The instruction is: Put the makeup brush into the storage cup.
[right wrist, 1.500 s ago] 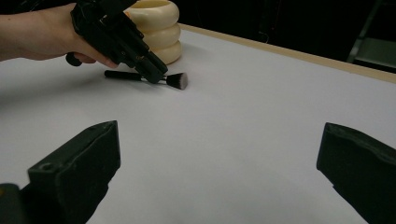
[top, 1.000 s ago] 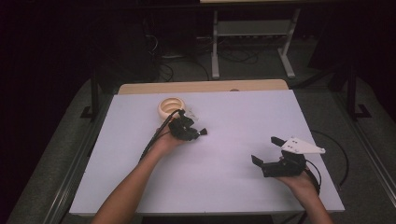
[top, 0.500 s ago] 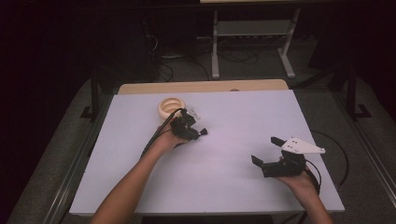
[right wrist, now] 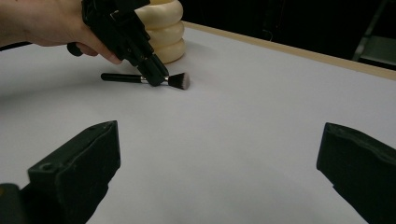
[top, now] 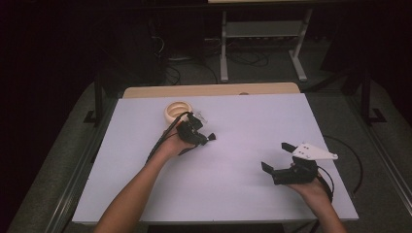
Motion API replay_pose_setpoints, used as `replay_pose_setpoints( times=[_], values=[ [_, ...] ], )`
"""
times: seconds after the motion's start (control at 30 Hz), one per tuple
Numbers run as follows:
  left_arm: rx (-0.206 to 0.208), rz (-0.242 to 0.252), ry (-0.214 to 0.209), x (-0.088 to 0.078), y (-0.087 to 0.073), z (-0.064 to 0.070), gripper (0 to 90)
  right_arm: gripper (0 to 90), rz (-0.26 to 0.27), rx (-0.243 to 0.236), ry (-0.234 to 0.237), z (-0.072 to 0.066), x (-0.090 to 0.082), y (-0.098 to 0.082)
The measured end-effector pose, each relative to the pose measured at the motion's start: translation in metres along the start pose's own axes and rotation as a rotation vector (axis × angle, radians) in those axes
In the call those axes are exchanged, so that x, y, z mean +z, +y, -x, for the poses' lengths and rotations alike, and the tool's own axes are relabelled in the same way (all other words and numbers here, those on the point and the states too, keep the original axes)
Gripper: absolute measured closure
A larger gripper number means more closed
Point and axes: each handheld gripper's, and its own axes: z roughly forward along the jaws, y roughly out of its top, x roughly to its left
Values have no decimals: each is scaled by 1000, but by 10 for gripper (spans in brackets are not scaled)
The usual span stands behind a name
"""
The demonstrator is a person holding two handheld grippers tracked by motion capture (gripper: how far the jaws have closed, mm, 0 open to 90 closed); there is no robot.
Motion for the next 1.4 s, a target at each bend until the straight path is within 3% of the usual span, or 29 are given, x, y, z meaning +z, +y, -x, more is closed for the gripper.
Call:
replay_pose_setpoints(
  times=[0.47, 0.87, 1.03, 1.4],
  values=[
    [-74, -2, -40, -1, 0, -5, 780, 0, -2, 2, -1, 0, 0, 0],
    [-79, -54, -49, -3, 4, -4, 779, 0, -1, 2, 1, 0, 0, 0],
    [-66, -114, -52, -3, 10, -4, 773, 0, 1, 1, 3, 0, 0, 0],
    [-52, -159, -46, -1, 16, -3, 769, 0, -1, -1, 8, 0, 1, 0]
  ],
)
